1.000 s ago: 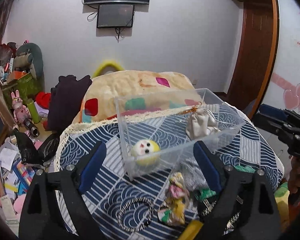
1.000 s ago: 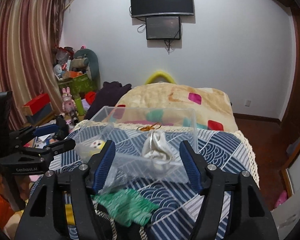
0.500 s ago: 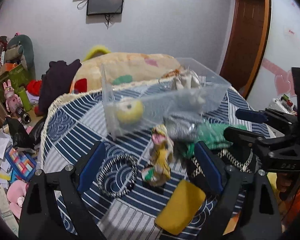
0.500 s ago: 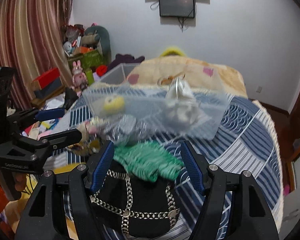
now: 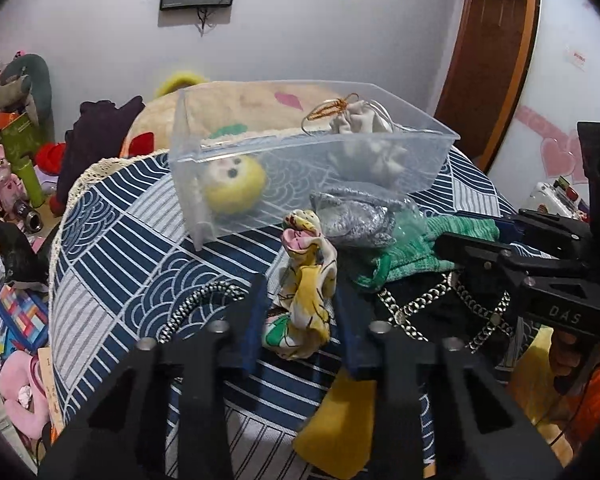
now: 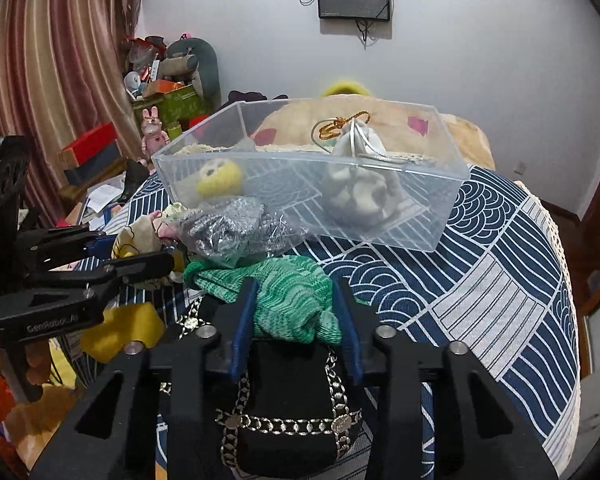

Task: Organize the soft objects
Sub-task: 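Grasp the green knitted cloth with the right tool while the left tool grasps the yellow printed cloth, then lower both cloths into the clear box while both tools open to release them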

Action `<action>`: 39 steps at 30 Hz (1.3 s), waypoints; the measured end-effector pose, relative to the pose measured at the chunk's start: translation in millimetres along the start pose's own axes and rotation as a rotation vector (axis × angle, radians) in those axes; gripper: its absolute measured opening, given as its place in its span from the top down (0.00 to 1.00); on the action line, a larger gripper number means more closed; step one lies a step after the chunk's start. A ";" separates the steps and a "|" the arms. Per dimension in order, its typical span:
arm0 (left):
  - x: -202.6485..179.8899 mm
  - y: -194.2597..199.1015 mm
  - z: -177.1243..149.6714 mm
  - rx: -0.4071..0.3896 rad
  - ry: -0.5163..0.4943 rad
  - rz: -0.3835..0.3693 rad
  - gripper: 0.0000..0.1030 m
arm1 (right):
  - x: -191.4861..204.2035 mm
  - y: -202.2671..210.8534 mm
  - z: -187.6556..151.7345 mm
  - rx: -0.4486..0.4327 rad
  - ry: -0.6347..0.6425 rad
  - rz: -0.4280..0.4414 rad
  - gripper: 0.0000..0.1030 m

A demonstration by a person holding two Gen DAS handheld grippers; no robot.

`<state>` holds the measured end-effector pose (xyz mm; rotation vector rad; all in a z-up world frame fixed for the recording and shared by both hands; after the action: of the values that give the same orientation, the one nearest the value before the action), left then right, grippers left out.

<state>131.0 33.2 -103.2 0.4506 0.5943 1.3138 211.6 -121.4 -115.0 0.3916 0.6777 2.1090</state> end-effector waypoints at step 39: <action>9.9 55.8 86.4 -0.255 -0.020 0.067 0.90 | -24.0 65.1 79.6 -0.312 -0.064 -0.105 0.83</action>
<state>145.2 56.4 -3.5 0.2750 0.3906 1.4258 223.4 -146.3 -13.1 0.2437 0.3170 2.0500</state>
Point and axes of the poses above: each gripper's, at about its wrist camera, not at the fingertips, and y roughly against the way its jaws point, x to its left, z to its top, the point moved 2 cm from there along -y, roughly the way its jaws point, and after that the axes turned 3 degrees about -x, right-handed, at the moved point
